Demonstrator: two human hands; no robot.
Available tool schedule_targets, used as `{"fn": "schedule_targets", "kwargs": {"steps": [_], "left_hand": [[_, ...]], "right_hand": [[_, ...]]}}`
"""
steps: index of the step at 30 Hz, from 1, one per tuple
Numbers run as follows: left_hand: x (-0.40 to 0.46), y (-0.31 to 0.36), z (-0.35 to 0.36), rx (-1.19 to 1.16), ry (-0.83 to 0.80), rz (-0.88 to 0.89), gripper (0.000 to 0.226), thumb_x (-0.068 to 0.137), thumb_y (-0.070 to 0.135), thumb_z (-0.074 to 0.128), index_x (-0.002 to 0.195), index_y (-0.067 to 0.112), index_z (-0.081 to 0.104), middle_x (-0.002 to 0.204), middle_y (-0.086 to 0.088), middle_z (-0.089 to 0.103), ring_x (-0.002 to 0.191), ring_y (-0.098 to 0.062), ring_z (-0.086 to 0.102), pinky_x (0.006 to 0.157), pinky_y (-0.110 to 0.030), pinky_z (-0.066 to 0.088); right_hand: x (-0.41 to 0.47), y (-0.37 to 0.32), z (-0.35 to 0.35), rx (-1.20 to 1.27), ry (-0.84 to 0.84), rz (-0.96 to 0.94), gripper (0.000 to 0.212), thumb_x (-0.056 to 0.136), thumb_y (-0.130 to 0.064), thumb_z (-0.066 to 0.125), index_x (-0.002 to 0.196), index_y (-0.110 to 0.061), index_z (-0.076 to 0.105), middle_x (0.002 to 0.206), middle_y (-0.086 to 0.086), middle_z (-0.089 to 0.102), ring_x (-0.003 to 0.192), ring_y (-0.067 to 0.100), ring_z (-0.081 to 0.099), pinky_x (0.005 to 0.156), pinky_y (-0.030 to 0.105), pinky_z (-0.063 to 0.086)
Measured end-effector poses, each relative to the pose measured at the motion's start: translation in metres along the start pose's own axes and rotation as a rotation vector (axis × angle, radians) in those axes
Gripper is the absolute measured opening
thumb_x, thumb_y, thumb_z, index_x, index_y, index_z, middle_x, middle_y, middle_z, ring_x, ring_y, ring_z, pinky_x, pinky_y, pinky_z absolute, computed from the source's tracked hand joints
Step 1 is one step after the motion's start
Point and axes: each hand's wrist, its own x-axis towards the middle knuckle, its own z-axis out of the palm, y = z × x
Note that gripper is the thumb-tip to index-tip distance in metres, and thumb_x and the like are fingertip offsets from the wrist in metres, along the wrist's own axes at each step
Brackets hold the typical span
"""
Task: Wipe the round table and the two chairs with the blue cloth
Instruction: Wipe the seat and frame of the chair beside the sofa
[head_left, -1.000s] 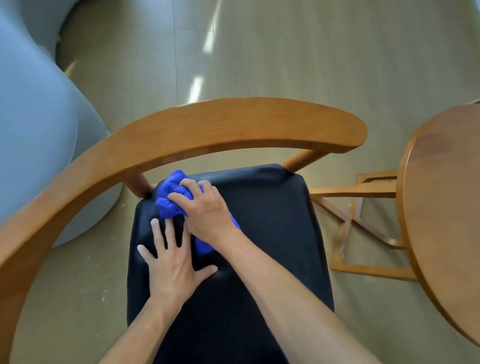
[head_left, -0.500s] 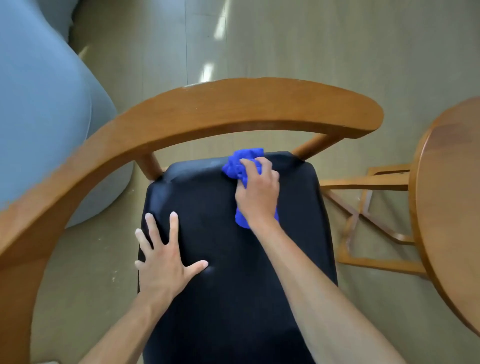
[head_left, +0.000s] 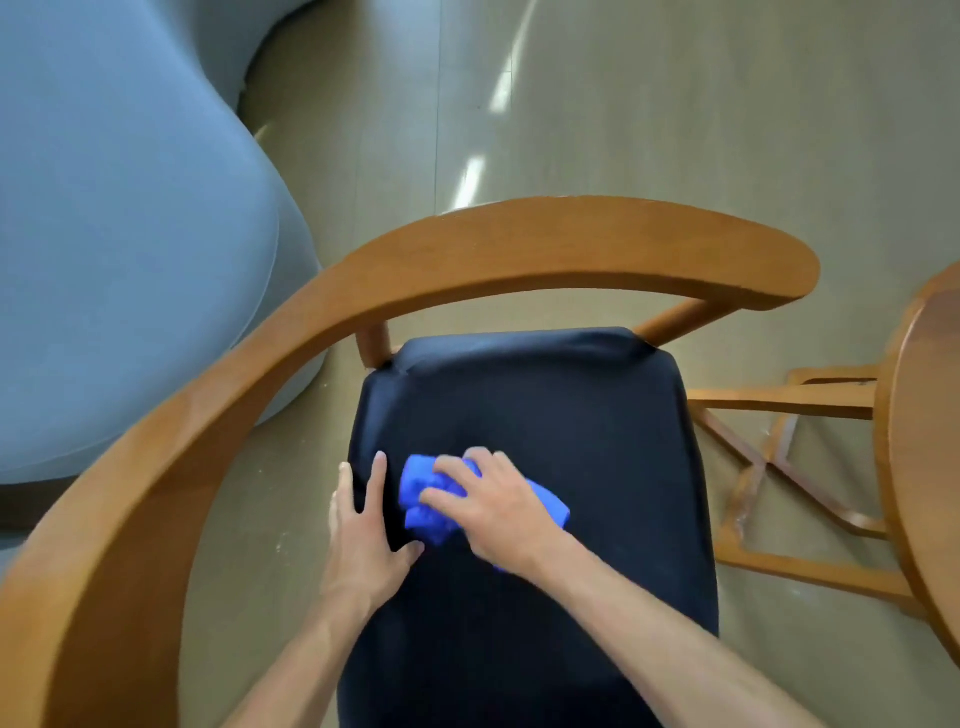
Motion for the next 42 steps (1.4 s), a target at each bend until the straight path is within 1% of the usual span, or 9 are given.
{"fn": "schedule_targets", "kwargs": {"steps": [4,6,14,21,25,31,33,37,42], "left_hand": [[0.001,-0.002,0.002,-0.015,0.0,-0.024,0.109,0.078,0.022,0.077,0.151,0.042,-0.002,0.159,0.005,-0.018,0.148,-0.022,-0.003,0.115,-0.041,0.028],[0.001,0.0,0.002,-0.003,0.003,-0.028,0.109,0.079,0.022,0.076,0.151,0.042,-0.004,0.159,0.007,-0.02,0.149,-0.022,-0.004,0.114,-0.044,0.03],[-0.001,0.005,0.001,0.06,-0.013,-0.058,0.1,0.083,0.025,0.073,0.153,0.03,0.002,0.158,0.002,-0.022,0.148,-0.025,-0.005,0.114,-0.04,0.029],[0.0,0.01,0.006,0.066,0.02,-0.07,0.105,0.084,0.019,0.071,0.15,0.041,-0.008,0.157,0.006,-0.025,0.148,-0.025,-0.008,0.113,-0.05,0.03],[0.001,0.008,0.004,0.073,-0.014,-0.066,0.105,0.084,0.021,0.072,0.15,0.04,-0.007,0.158,0.005,-0.024,0.148,-0.025,-0.009,0.114,-0.049,0.029],[0.0,0.006,0.001,0.116,-0.028,-0.063,0.106,0.083,0.024,0.073,0.151,0.039,-0.007,0.159,0.002,-0.023,0.148,-0.028,-0.006,0.114,-0.047,0.028],[0.001,0.007,0.002,0.112,-0.022,-0.066,0.106,0.083,0.024,0.073,0.151,0.039,-0.007,0.158,0.002,-0.023,0.148,-0.028,-0.007,0.113,-0.048,0.029],[0.003,0.004,0.004,0.135,-0.016,-0.067,0.107,0.082,0.026,0.074,0.15,0.04,-0.008,0.159,0.002,-0.022,0.149,-0.026,-0.005,0.109,-0.05,0.032],[0.004,0.001,0.004,0.152,-0.028,-0.04,0.108,0.081,0.028,0.075,0.15,0.04,-0.007,0.159,0.0,-0.02,0.148,-0.028,-0.002,0.108,-0.05,0.035]], "right_hand": [[0.112,0.043,-0.022,0.019,0.036,0.468,0.043,0.079,-0.004,0.051,0.119,-0.02,0.057,0.132,0.005,0.049,0.092,0.031,0.049,0.076,0.035,0.037],[0.137,0.042,-0.018,-0.005,-0.021,0.512,0.04,0.084,-0.006,0.045,0.121,-0.018,0.052,0.13,0.003,0.047,0.094,0.029,0.046,0.078,0.033,0.032],[0.086,0.019,-0.014,-0.015,-0.209,-0.188,0.044,0.081,-0.008,0.048,0.122,-0.021,0.054,0.131,0.002,0.048,0.093,0.027,0.046,0.077,0.034,0.035],[0.125,0.101,-0.033,-0.036,-0.119,0.613,0.044,0.083,-0.006,0.05,0.125,-0.018,0.053,0.126,0.005,0.052,0.104,0.033,0.047,0.085,0.034,0.035],[0.05,0.046,-0.025,-0.011,-0.034,0.277,0.045,0.071,-0.004,0.054,0.113,-0.018,0.062,0.125,0.004,0.057,0.089,0.034,0.053,0.072,0.04,0.041],[-0.146,-0.034,-0.002,0.067,-0.412,-0.133,0.041,0.056,-0.012,0.065,0.093,-0.026,0.054,0.105,-0.002,0.059,0.074,0.023,0.051,0.058,0.03,0.044],[-0.169,-0.019,-0.005,0.035,-0.379,-0.188,0.045,0.054,-0.011,0.067,0.094,-0.025,0.055,0.107,-0.001,0.06,0.076,0.024,0.053,0.059,0.03,0.047],[-0.111,0.077,-0.031,-0.044,0.005,0.222,0.047,0.056,0.01,0.058,0.096,-0.013,0.071,0.112,0.012,0.066,0.078,0.037,0.059,0.058,0.037,0.048],[-0.091,0.128,-0.042,0.071,0.141,0.825,0.048,0.074,0.004,0.06,0.12,-0.009,0.061,0.132,0.012,0.051,0.099,0.042,0.052,0.084,0.045,0.045]]}}
